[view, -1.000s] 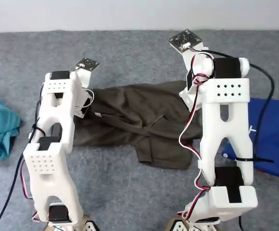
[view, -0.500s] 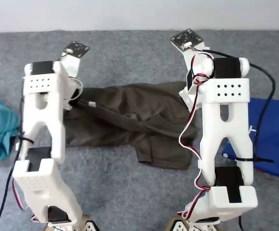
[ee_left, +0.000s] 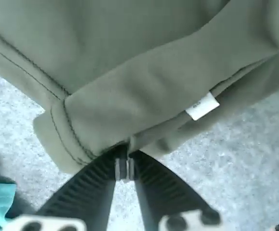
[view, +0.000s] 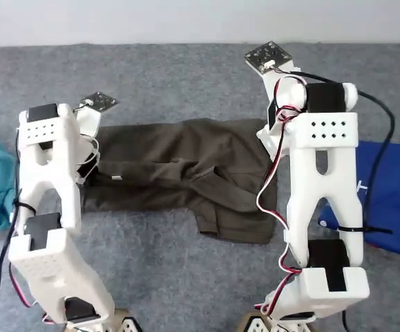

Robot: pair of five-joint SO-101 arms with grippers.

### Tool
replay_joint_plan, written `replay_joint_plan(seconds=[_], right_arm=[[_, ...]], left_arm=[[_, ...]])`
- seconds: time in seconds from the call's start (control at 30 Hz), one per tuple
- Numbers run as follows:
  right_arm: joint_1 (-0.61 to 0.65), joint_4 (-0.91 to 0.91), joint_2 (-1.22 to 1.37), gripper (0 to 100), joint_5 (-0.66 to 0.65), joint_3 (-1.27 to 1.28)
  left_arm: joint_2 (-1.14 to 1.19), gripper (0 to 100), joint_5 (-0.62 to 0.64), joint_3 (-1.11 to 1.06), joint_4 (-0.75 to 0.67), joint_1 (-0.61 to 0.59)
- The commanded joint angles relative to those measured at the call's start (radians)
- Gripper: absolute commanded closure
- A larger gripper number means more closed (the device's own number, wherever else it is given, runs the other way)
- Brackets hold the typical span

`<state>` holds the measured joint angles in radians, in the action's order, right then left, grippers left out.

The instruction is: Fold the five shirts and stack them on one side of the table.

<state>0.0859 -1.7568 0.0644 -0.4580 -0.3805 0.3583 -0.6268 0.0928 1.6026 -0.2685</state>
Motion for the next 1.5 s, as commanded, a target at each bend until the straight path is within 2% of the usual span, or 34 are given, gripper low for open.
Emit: replay_joint_plan(seconds=[0.0, 0.17, 0.43, 0.6, 0.73, 0.93, 1.07, 1.23, 1.3, 1.47], right_arm=[[0.005, -0.042, -0.054, 66.0, 0.012, 0.0], [0.005, -0.042, -0.054, 66.0, 0.012, 0.0], [0.028, -0.042, -0.054, 66.0, 0.011, 0.094], [0.065, -0.039, -0.045, 66.0, 0.011, 0.201], [0.068, -0.005, -0.041, 66.0, 0.005, 0.292], [0.068, 0.104, 0.033, 66.0, -0.032, 0.431], [0.073, 0.133, 0.114, 66.0, -0.044, 0.42], [0.136, 0.125, 0.191, 66.0, -0.038, 0.377], [0.168, 0.136, 0.219, 69.2, -0.038, 0.376], [0.214, 0.17, 0.3, 85.0, -0.046, 0.368]], left_arm=[[-0.066, 94, -0.014, 0.001, 0.029, -0.008], [-0.089, 87, -0.014, 0.002, 0.063, -0.008], [-0.293, 87, -0.037, -0.002, 0.149, -0.011], [-0.416, 87, -0.021, -0.004, 0.146, -0.091], [-0.512, 87, 0.095, -0.004, 0.143, -0.18], [-0.707, 87, 0.183, -0.004, 0.147, -0.322], [-0.844, 87, 0.233, -0.004, 0.147, -0.4], [-0.948, 87, 0.239, -0.065, 0.143, -0.446], [-0.967, 87, 0.239, -0.11, 0.141, -0.448], [-0.993, 87, 0.239, -0.176, 0.104, -0.448]])
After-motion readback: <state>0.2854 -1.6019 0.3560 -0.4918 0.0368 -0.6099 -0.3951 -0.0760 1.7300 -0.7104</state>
